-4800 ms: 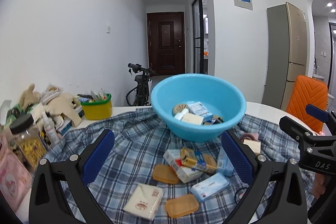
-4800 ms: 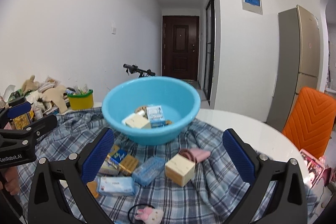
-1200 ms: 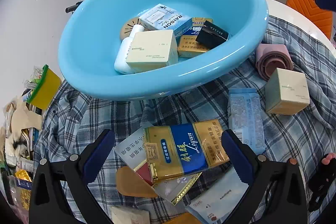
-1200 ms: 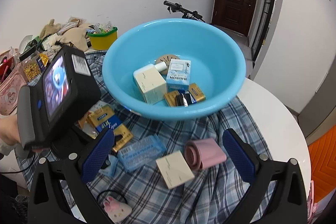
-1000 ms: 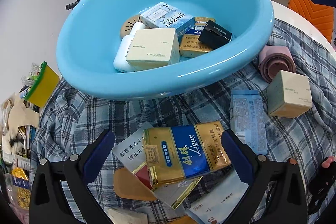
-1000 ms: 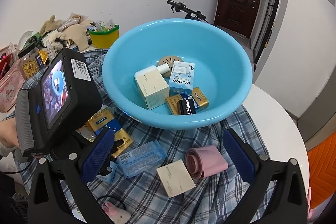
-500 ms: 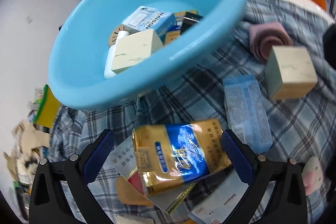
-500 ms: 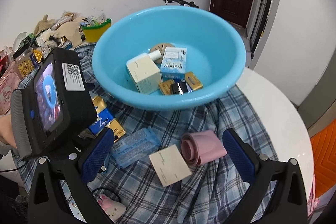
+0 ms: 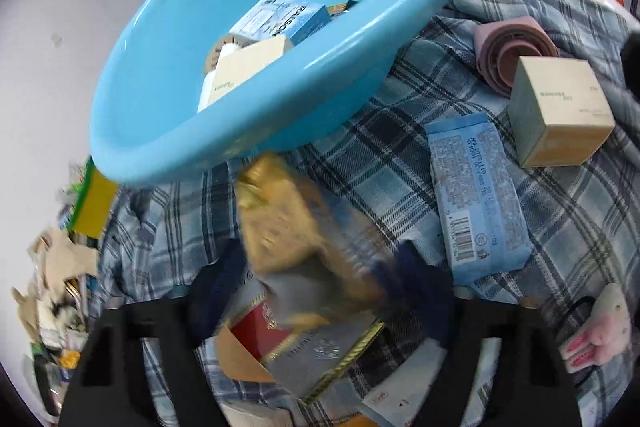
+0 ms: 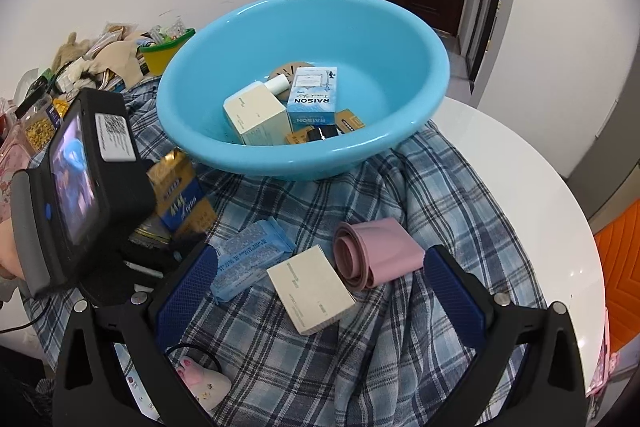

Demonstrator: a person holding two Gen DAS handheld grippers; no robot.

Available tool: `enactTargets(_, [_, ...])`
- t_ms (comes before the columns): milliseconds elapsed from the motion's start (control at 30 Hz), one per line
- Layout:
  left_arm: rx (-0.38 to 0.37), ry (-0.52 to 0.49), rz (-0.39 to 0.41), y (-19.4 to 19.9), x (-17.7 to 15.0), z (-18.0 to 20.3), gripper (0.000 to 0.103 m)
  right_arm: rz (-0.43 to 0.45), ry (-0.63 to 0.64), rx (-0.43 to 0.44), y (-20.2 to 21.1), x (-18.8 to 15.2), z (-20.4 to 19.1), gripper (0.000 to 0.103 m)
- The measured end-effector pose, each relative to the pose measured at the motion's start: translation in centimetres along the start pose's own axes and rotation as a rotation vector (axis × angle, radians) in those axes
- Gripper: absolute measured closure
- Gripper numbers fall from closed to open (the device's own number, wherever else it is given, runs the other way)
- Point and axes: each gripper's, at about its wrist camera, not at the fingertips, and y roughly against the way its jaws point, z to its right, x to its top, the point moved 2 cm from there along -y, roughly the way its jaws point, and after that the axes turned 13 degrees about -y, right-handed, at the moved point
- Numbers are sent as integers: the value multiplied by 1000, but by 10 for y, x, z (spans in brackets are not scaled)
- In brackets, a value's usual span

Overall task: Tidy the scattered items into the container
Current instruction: 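Grasp the gold-and-blue pack with the left gripper and lift it, then carry the gold pack with the left gripper while the right gripper grasps the grey card package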

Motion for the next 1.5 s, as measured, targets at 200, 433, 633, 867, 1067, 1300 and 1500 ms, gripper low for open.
enactTargets(200, [-120,145,82,21,-16,-26,59,9,20,-12,6,-8,-7,0])
enactTargets(433, [-185,195,146,50,-41,-31,77,25,77,-36,17,-21,-21,0])
enactTargets(633, [-209,196,182,70,-53,-28,83,33,101,-12,27,-27,-36,0])
enactTargets(867, [-258,223,215,75,-64,-29,84,37,98,13,35,-34,-42,0])
enactTargets(1067, [-157,214,269,97,-75,-31,85,19,46,23,33,-38,-33,0])
enactTargets(1300, [-105,243,255,95,-97,-28,84,-23,-60,80,23,-54,-44,0])
enactTargets(1500, [-86,273,249,101,-113,-34,84,-119,-14,-4,-11,-67,-94,1])
